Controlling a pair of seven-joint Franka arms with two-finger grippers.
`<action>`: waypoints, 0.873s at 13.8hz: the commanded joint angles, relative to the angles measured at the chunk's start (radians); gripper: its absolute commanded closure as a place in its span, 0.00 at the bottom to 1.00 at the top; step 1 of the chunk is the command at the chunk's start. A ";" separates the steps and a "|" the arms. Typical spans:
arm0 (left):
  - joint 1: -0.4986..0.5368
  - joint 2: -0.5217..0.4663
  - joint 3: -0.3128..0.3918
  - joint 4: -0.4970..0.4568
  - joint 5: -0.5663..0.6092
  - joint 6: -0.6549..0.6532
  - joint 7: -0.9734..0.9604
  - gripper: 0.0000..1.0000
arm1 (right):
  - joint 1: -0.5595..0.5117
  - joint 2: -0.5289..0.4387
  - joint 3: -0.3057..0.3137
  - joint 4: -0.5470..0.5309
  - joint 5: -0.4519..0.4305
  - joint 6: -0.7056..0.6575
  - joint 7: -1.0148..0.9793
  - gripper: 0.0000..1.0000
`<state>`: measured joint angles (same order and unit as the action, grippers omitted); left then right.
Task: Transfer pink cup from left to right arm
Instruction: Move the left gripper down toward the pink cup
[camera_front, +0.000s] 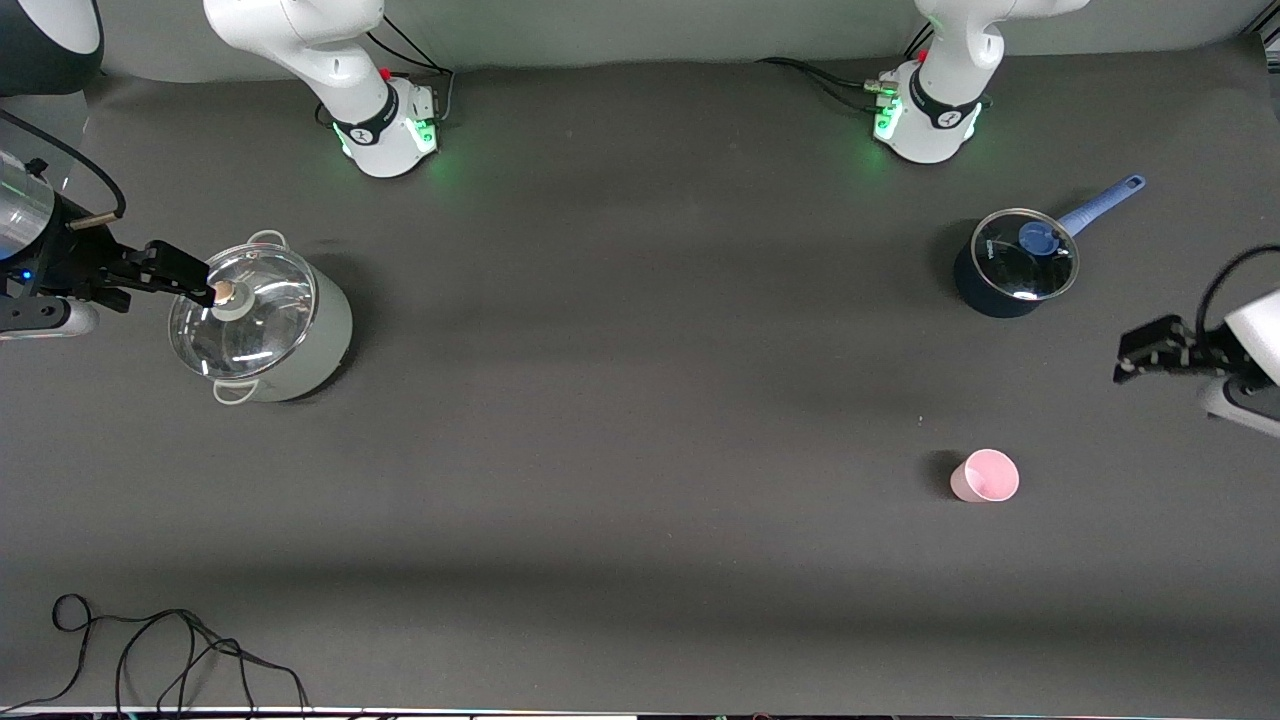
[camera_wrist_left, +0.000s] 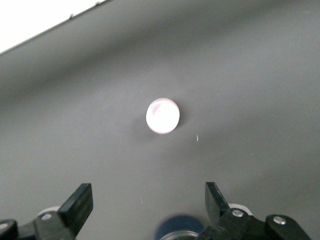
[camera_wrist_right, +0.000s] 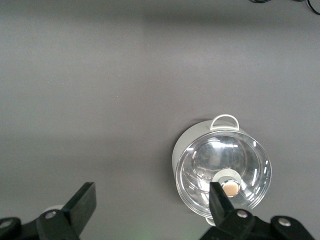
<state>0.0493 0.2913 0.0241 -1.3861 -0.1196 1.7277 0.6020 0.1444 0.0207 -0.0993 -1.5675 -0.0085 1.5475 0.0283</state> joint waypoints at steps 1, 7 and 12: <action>0.098 0.095 -0.004 0.050 -0.171 0.038 0.316 0.00 | 0.001 0.004 -0.005 0.012 0.018 -0.015 0.007 0.00; 0.263 0.296 -0.006 0.015 -0.572 0.024 0.877 0.00 | 0.001 0.002 -0.007 0.012 0.018 -0.015 0.007 0.00; 0.338 0.423 -0.007 -0.071 -0.806 0.023 1.299 0.00 | 0.003 0.002 -0.007 0.012 0.018 -0.015 0.007 0.00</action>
<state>0.3439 0.6854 0.0264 -1.4216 -0.8305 1.7650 1.7284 0.1440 0.0209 -0.1006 -1.5685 -0.0085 1.5472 0.0283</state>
